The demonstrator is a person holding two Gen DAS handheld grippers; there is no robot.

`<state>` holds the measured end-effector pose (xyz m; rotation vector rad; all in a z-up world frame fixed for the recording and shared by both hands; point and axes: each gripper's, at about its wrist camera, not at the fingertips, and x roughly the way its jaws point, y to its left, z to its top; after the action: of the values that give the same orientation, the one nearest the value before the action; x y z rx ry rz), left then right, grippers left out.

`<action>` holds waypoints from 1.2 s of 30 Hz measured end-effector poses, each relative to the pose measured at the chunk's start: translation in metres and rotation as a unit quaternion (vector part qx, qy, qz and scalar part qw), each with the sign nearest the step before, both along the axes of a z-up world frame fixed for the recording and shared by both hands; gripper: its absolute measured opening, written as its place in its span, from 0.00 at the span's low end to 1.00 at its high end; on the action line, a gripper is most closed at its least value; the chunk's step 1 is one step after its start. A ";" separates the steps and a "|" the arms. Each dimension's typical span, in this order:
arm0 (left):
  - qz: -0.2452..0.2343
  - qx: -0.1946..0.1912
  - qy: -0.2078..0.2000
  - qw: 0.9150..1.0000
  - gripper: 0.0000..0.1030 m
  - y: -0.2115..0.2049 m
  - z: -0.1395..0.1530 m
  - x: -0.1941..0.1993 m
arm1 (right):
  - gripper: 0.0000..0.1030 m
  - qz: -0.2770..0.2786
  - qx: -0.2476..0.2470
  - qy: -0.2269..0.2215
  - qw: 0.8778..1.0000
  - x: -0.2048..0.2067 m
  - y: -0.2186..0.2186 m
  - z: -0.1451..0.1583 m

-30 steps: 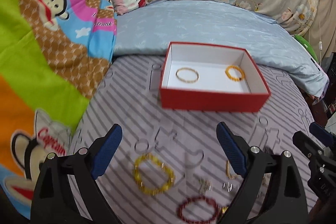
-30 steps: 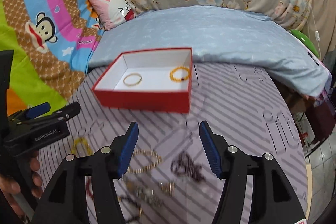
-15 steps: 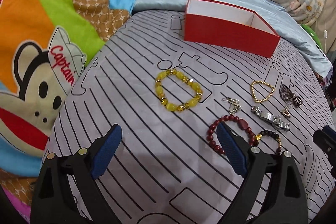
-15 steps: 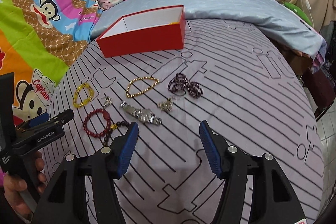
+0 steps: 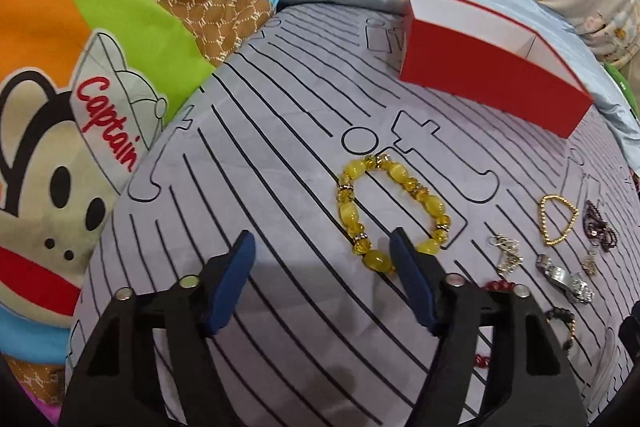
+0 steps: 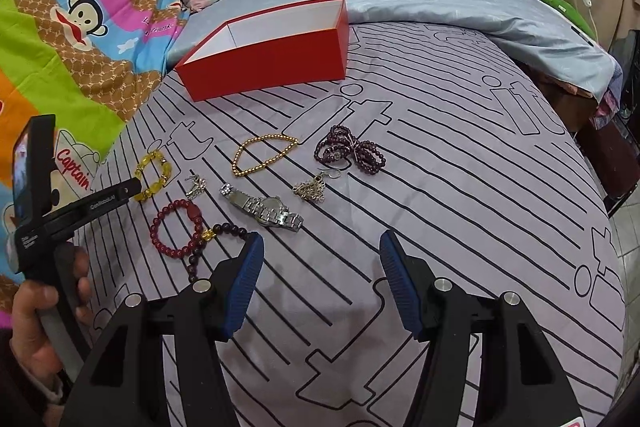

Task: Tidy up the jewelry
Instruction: 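Withdraw both tools from the box toward the remaining jewelry, then grasp the yellow bead bracelet with the left tool while the right grasps the dark purple beaded bracelet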

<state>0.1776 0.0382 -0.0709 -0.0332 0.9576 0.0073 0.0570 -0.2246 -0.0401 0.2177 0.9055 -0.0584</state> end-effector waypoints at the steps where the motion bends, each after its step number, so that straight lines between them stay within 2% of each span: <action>1: -0.001 0.002 -0.001 1.000 0.54 -0.001 -0.002 0.002 | 0.58 -0.001 0.002 0.001 1.000 0.003 -0.002 -0.001; 2: -0.001 0.010 -0.005 1.000 0.47 -0.003 -0.002 0.003 | 0.58 -0.003 0.002 0.001 1.000 0.005 -0.004 -0.002; 3: -0.005 0.011 -0.008 1.000 0.35 -0.004 -0.002 0.004 | 0.58 -0.003 0.002 0.002 1.000 0.009 -0.005 -0.003; 4: -0.009 0.012 -0.009 1.000 0.30 -0.006 -0.002 0.005 | 0.58 -0.004 0.001 0.002 1.000 0.014 -0.008 -0.003; 6: -0.015 0.004 -0.007 1.000 0.08 -0.007 -0.002 0.008 | 0.58 -0.007 0.001 -0.002 1.000 0.024 -0.014 -0.004; 12: -0.022 -0.021 -0.001 1.000 0.08 -0.007 0.003 0.008 | 0.49 -0.015 -0.005 -0.005 1.000 0.057 -0.029 -0.009; 18: -0.033 -0.033 -0.015 0.999 0.08 -0.010 0.018 -0.006 | 0.31 -0.005 -0.015 0.014 1.000 0.080 -0.030 -0.025; 21: -0.037 -0.038 -0.018 0.998 0.08 -0.011 0.023 -0.011 | 0.17 0.000 -0.015 0.018 1.000 0.082 -0.029 -0.029; 22: -0.036 -0.038 -0.017 0.998 0.08 -0.010 0.024 -0.012 | 0.09 0.002 -0.014 0.018 1.000 0.082 -0.029 -0.029; 29: -0.026 -0.058 -0.009 0.998 0.08 0.000 0.027 -0.016 | 0.06 0.004 0.005 0.001 1.000 0.069 -0.027 -0.016; 36: -0.037 -0.068 -0.018 0.997 0.08 0.000 0.047 -0.027 | 0.03 0.011 0.028 -0.033 0.999 0.046 -0.021 0.017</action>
<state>0.1505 0.0386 -0.0243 -0.1232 0.9210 -0.1275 0.1030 -0.2454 -0.0235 0.2602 0.8440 -0.0056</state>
